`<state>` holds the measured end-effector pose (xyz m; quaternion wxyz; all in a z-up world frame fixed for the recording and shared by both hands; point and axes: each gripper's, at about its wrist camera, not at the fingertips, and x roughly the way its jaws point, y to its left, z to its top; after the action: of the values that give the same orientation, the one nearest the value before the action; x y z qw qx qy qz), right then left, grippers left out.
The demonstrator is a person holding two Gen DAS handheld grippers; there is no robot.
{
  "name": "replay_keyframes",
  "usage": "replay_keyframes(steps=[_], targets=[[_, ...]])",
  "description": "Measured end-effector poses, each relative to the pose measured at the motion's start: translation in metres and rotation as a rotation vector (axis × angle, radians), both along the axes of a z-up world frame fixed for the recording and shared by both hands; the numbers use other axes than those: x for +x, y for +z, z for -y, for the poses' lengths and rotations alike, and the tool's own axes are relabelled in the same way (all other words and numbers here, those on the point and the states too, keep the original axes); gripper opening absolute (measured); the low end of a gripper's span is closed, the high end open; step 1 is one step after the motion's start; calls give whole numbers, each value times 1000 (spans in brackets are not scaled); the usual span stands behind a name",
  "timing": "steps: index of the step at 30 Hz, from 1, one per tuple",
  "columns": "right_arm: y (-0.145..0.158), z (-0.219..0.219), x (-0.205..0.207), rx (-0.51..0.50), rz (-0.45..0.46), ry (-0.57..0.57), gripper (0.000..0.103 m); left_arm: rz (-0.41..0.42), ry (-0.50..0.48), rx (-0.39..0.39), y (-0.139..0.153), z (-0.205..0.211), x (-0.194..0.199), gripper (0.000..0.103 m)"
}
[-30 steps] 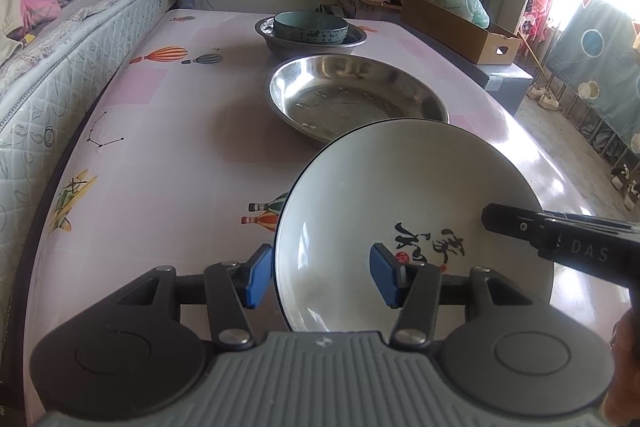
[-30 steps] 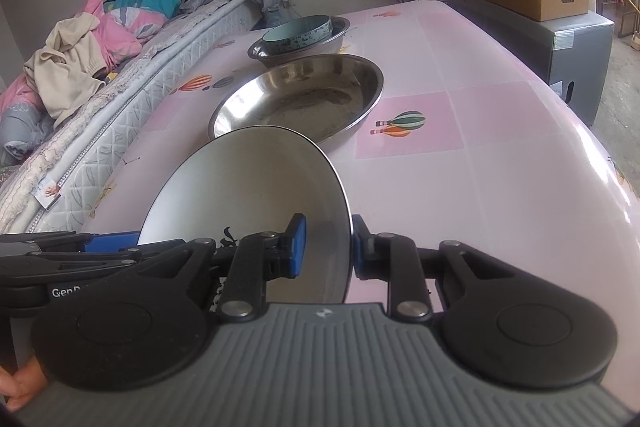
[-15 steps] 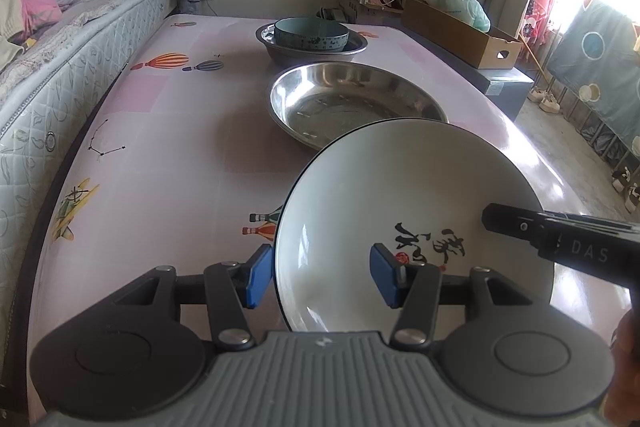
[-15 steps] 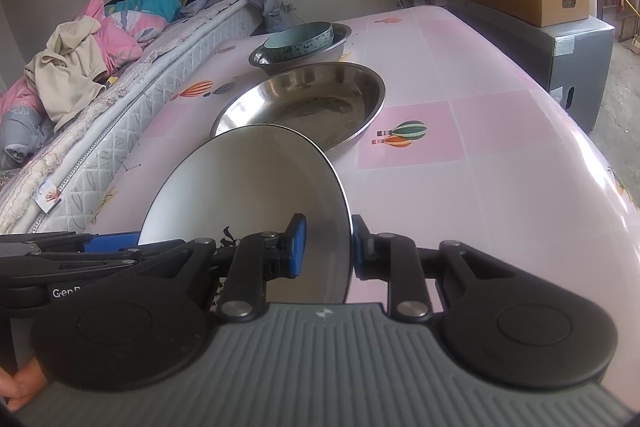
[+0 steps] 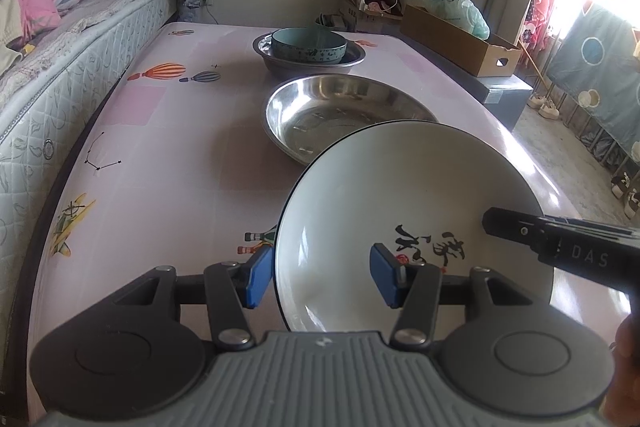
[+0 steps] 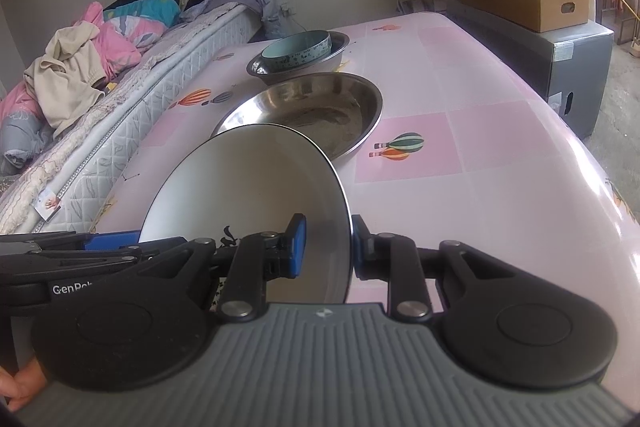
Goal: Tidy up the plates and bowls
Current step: 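Carry the white plate with both tools toward the steel bowl stack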
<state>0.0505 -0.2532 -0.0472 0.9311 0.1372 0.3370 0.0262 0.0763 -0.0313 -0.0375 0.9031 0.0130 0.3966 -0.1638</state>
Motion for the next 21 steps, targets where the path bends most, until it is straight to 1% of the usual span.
replay_keyframes(steps=[14, 21], targets=[[1, 7, 8, 5, 9, -22, 23, 7, -6, -1, 0, 6, 8, 53], [3, 9, 15, 8, 14, -26, 23, 12, -9, -4, 3, 10, 19, 53]])
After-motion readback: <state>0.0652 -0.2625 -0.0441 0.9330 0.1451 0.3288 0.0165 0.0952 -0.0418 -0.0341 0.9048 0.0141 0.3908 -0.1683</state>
